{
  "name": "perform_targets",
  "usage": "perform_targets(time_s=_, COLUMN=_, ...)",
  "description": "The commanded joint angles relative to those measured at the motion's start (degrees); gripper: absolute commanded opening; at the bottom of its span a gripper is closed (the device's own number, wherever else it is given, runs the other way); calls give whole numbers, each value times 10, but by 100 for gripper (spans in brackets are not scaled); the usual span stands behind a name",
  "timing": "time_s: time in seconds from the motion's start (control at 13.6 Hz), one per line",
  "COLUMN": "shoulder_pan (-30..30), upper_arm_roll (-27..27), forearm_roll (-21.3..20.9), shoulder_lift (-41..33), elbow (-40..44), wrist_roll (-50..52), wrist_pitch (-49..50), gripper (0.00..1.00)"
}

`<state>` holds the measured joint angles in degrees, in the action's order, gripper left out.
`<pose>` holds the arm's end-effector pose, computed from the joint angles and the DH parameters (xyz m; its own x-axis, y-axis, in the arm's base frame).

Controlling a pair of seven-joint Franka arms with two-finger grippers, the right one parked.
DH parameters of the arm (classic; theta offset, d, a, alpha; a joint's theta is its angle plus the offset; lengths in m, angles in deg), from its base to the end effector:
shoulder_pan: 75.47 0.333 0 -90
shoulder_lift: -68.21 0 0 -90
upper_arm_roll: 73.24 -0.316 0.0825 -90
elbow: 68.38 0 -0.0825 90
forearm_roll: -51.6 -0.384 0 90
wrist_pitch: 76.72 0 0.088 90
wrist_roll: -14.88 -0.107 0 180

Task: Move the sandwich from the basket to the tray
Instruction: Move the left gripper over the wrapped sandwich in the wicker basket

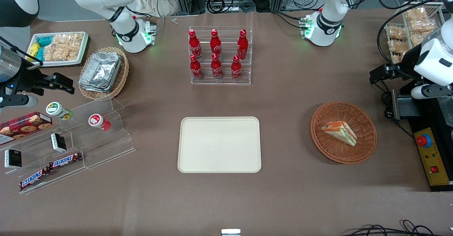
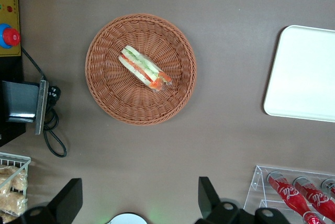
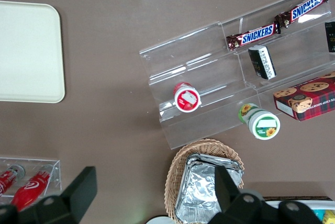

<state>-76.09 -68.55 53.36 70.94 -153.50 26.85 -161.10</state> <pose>0.5568 -0.0541 0.6296 0.9914 0.1129 -0.0662 0.1146 -0.9932 0.0213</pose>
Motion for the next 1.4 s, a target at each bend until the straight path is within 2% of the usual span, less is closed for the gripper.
perform_targets(time_s=0.0, shoulder_pan=-4, upper_arm_roll=-2, forearm_roll=-10, shoulder_lift=3, elbow=14, wrist_roll=7, wrist_pitch=11, gripper=99)
perform_targets(time_s=0.29, shoulder_pan=-2, upper_arm_roll=-4, forearm_roll=-6, shoulder_lift=9, elbow=7, wrist_roll=20, wrist_pitch=16, gripper=99)
perform_targets(time_s=0.52, shoulder_pan=2, upper_arm_roll=-5, forearm_roll=25, shoulder_lift=7, elbow=-16, wrist_roll=142, wrist_pitch=21, gripper=99)
perform_targets(time_s=0.66, shoulder_pan=2, upper_arm_roll=-5, forearm_roll=18, shoulder_lift=0, elbow=-63, wrist_roll=162, wrist_pitch=-2, gripper=99)
perform_targets(time_s=1.11, shoulder_pan=4, upper_arm_roll=-7, forearm_roll=16, shoulder_lift=-24, elbow=-227, wrist_roll=243, wrist_pitch=-163, gripper=99)
perform_targets(time_s=1.33, shoulder_pan=4, upper_arm_roll=-8, forearm_roll=16, shoulder_lift=-13, elbow=-305, wrist_roll=288, wrist_pitch=-290, gripper=99)
